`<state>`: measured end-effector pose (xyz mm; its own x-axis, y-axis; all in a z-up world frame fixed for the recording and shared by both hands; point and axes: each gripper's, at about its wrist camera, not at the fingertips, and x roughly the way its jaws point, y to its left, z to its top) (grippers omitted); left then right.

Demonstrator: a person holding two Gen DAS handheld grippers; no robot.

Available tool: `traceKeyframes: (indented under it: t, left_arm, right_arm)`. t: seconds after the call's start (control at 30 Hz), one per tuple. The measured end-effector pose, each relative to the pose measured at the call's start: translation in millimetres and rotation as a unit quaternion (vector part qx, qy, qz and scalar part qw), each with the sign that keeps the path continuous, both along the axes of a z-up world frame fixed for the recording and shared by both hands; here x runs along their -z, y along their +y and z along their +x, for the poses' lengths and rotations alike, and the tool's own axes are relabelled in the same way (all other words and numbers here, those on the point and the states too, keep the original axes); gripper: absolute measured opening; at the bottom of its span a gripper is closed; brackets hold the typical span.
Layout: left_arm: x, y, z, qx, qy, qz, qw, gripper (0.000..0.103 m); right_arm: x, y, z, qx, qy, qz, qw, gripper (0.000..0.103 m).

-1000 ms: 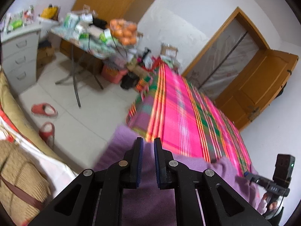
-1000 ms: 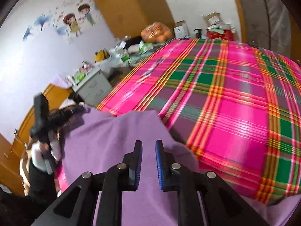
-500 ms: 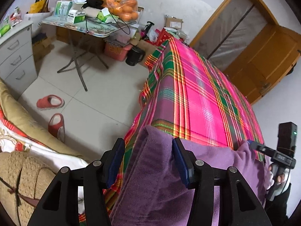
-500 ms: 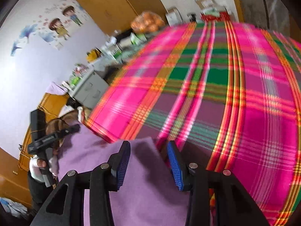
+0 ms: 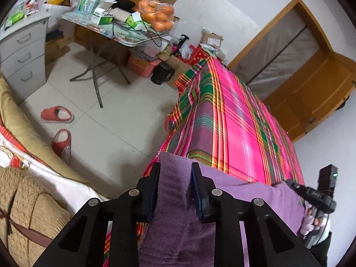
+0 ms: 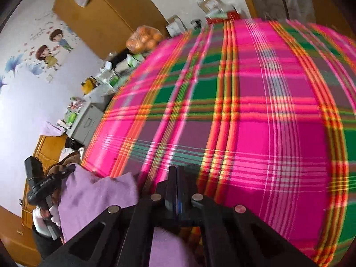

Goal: Fold clothes
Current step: 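Regrasp the garment edge with both grippers, then open them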

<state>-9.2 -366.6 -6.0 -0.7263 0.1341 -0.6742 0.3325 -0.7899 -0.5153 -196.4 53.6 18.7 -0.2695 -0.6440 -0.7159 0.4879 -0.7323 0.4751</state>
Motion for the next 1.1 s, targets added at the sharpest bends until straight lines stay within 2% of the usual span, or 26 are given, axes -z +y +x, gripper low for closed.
traceKeyframes:
  t: [0.1,0.13,0.17,0.27,0.37,0.47,0.53,0.6,0.73,0.8,0.87,0.93,1.03,1.1]
  left_arm:
    - [-5.5,-0.8,7.8,-0.006,0.013,0.012,0.9998,0.031]
    - [-9.3,-2.1,13.4,-0.013,0.022,0.017,0.9995,0.031]
    - [-16.3,-2.1,21.9,-0.021,0.037,0.013,0.999,0.031]
    - [-38.7,4.1,46.9,-0.038,0.08,-0.01,0.996,0.031]
    - [-52.0,27.2,58.9,-0.005,0.104,-0.028,0.9942,0.031]
    - [-43.1,53.0,51.4,0.042,0.079,-0.057,0.9943,0.031]
    - [-29.8,54.8,46.7,0.037,0.051,-0.07,0.9955,0.031]
    - [-18.7,55.7,43.1,0.032,0.029,-0.079,0.9959,0.026]
    - [-17.5,51.1,46.3,0.025,0.038,-0.066,0.9968,0.022]
    - [-17.4,50.7,48.3,0.017,0.039,-0.069,0.9967,0.022]
    - [-18.6,55.6,57.2,0.014,0.045,-0.077,0.9959,0.022]
    - [-20.2,62.9,69.3,0.013,0.054,-0.086,0.9947,0.023]
    - [-16.2,66.3,87.4,0.012,0.05,-0.1,0.9936,0.023]
    - [-14.0,64.1,99.9,0.012,0.053,-0.103,0.9931,0.023]
  right_arm:
    - [-17.9,-6.2,26.8,-0.042,0.023,-0.016,0.999,0.003]
    - [-23.4,-9.1,36.5,-0.057,0.029,-0.019,0.998,0.006]
    - [-26.7,-12.8,44.7,-0.07,0.031,-0.02,0.997,0.01]
    - [-31.1,-26.1,70.5,-0.11,0.039,-0.011,0.993,0.012]
    - [-22.2,-35.6,75.4,-0.119,0.033,0.005,0.992,0.012]
    - [-5.3,-33.1,66.2,-0.094,0.019,0.022,0.995,0.011]
    - [4.6,-21.5,57.4,-0.067,0.012,0.028,0.997,0.0]
    - [7.2,-7.6,55.3,-0.045,-0.008,0.006,0.999,0.0]
    - [4.8,27.8,57.2,-0.002,0.007,0.014,1.0,0.0]
    - [-3.2,31.9,66.5,0.01,0.022,0.031,0.999,0.0]
    - [-17.1,31.9,91.7,-0.012,0.04,0.018,0.999,0.016]
    - [-26.3,24.9,119.4,-0.058,0.043,-0.008,0.997,0.017]
    - [-25.1,7.4,152.6,-0.12,0.042,-0.01,0.992,0.018]
    - [-14.3,3.6,163.2,-0.138,0.039,0.01,0.99,0.018]
